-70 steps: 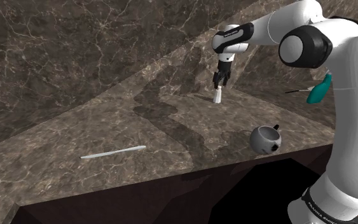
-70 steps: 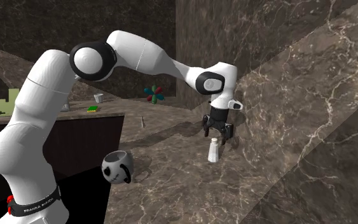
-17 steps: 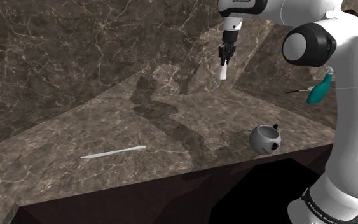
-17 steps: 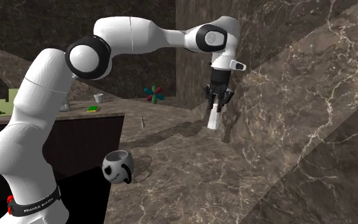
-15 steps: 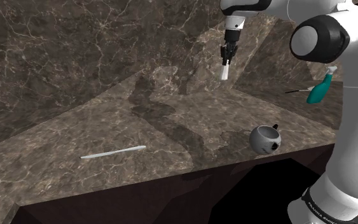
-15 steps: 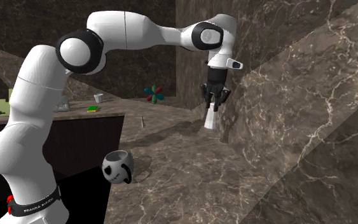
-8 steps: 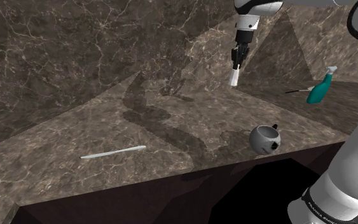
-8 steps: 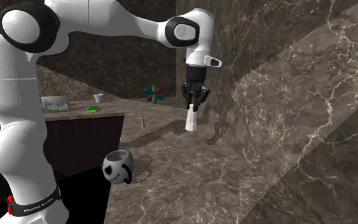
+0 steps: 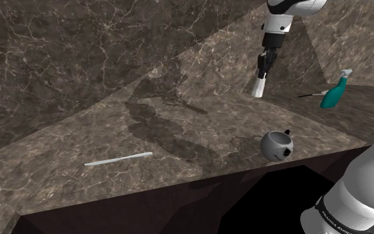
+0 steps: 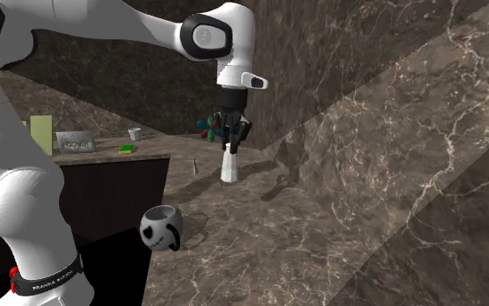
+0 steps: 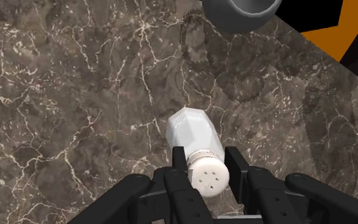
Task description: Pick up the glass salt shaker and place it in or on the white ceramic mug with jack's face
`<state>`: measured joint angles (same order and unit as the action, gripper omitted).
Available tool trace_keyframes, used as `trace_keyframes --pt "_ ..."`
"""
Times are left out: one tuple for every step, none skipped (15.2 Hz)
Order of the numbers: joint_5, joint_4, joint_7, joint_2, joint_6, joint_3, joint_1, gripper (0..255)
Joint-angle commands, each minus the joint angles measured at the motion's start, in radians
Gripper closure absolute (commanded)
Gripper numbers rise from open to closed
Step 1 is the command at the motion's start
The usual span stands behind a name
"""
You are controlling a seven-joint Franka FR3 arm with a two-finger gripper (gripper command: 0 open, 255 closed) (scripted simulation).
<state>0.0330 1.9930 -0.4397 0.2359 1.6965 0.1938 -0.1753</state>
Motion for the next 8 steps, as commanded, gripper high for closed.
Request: trace_keyframes --pt "-0.014 0.080 0.014 0.095 -0.013 -0.009 -0.002 255" --pt "-0.020 0.114 0.019 0.135 -0.019 -0.012 -0.004 255" --pt "-0.025 0.146 0.023 0.176 -0.026 -0.016 -0.007 255" --pt "-0.030 0.178 0.028 0.217 -0.035 -0.020 -0.010 255" --pt "-0.034 0.208 0.032 0.257 -0.046 -0.023 -0.013 255" --pt "-0.038 0.237 0.036 0.298 -0.057 -0.027 -0.016 255" --pt "-0.042 0.264 0.039 0.339 -0.070 -0.031 -0.019 255" --pt "-0.045 0.290 0.043 0.380 -0.085 -0.035 -0.023 255"
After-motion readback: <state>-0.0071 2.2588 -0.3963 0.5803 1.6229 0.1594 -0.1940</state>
